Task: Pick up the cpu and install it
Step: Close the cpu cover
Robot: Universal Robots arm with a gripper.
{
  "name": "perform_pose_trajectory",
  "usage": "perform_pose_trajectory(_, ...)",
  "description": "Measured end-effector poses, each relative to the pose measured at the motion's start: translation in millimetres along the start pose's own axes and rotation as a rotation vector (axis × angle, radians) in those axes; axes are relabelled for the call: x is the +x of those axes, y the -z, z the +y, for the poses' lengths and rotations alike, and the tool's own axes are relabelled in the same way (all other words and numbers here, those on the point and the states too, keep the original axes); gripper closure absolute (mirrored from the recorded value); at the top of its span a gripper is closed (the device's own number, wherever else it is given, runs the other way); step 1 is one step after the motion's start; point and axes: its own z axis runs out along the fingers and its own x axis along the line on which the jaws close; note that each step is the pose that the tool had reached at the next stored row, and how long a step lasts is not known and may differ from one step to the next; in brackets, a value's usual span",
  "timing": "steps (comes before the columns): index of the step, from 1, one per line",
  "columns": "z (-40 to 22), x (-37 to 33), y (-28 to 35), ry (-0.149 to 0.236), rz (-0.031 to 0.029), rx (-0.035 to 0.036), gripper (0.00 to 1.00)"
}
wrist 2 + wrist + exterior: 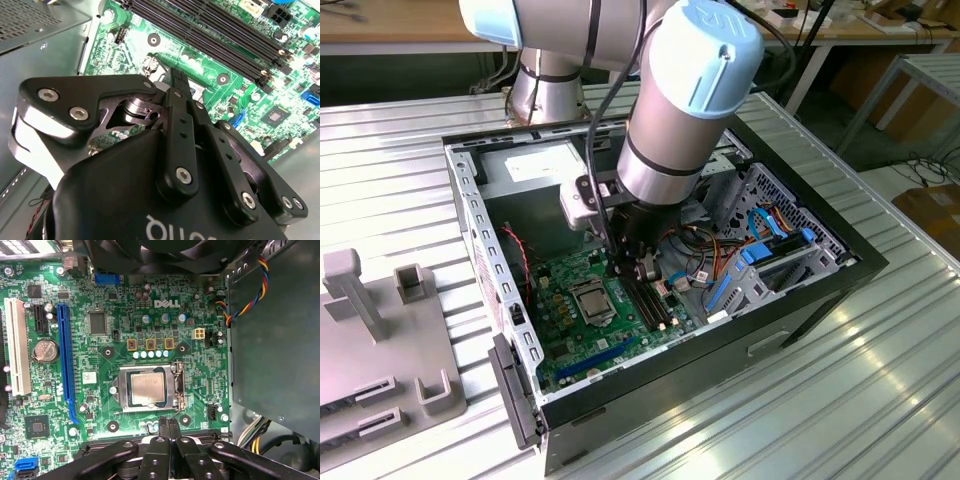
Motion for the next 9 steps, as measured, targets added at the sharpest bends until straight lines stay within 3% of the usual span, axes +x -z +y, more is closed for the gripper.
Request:
perform_pose_trajectory(2,-0.2,1.0,-6.7,0.002,0.0001,-0.0001,0.89)
perform_pose_trajectory(4,-0.3,2.8,-8.0,0.004,0.0016,-0.0002,0.89)
perform_pose_trajectory(7,-0.4,5.6,-7.7,0.005,0.0161,0.0002,0.89)
perform_pose_trajectory(9,-0.5,7.1,-7.7,0.006,0.021,0.0004,0.89)
